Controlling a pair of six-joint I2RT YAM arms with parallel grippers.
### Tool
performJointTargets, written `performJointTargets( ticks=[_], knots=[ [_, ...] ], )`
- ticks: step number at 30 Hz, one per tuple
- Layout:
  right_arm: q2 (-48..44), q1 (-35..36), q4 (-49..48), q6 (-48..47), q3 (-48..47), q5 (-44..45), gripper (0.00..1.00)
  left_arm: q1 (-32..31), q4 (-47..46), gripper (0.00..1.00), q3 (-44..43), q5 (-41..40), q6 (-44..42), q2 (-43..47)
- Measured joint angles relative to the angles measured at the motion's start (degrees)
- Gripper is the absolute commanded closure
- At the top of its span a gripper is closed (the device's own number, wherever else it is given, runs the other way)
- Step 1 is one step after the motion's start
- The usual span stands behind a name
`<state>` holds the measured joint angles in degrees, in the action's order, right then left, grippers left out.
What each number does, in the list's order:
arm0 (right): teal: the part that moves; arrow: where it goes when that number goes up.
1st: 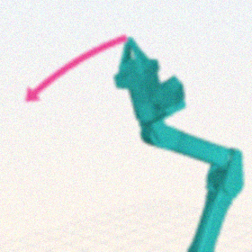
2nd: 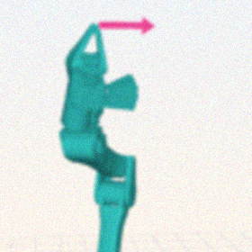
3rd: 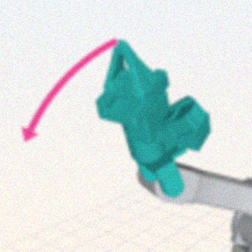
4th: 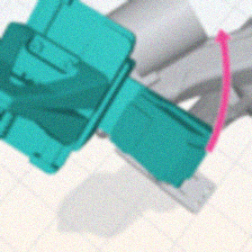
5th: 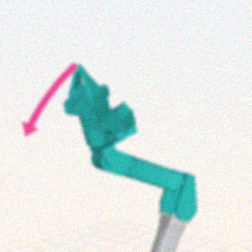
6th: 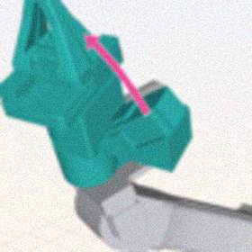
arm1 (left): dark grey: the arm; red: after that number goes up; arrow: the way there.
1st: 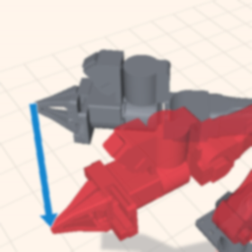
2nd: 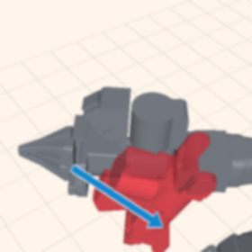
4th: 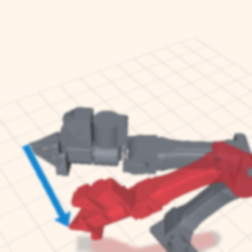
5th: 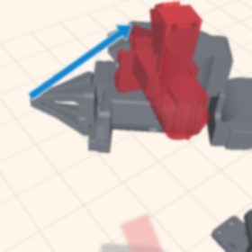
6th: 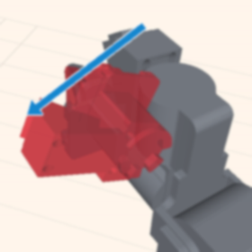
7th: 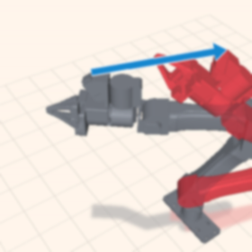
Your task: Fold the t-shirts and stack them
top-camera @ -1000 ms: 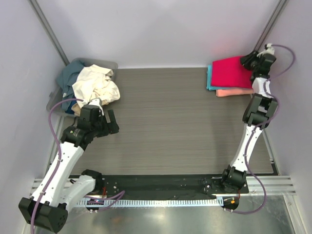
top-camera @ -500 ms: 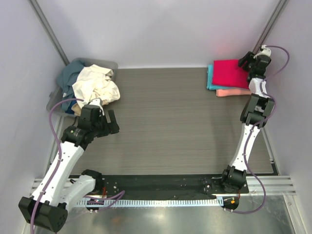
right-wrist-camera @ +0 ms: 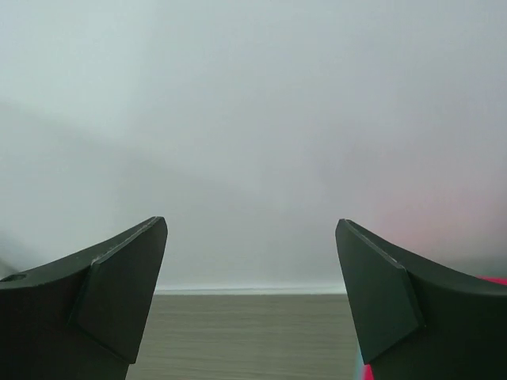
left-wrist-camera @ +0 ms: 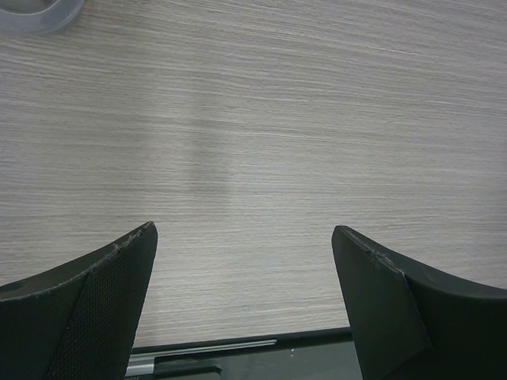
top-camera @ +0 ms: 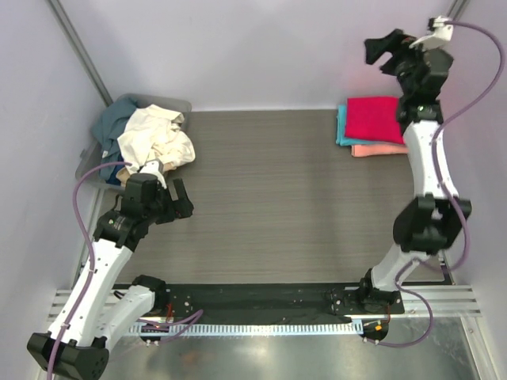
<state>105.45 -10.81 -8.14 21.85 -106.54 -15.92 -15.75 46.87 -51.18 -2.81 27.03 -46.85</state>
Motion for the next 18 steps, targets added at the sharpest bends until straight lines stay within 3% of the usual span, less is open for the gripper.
performJointTargets(
  ticks=[4,7,13,18],
  knots=[
    [-19.9,13.8,-2.5,2.0,18.8,2.1,0.03,0.0,0.0,0.08,0.0,0.1,0.0,0.1],
    [-27.1,23.5,-2.7,4.2,32.2,2.5,0.0,0.0,0.0,0.07,0.0,0.1,0.0,0.4],
    [-27.8,35.5,3.8,7.6,55.8,4.6,0.0,0.0,0.0,0.07,0.0,0.0,0.0,0.7],
    [-29.8,45.7,7.3,10.6,68.1,5.2,0.0,0.0,0.1,0.07,0.0,-0.7,0.0,0.7]
  ],
)
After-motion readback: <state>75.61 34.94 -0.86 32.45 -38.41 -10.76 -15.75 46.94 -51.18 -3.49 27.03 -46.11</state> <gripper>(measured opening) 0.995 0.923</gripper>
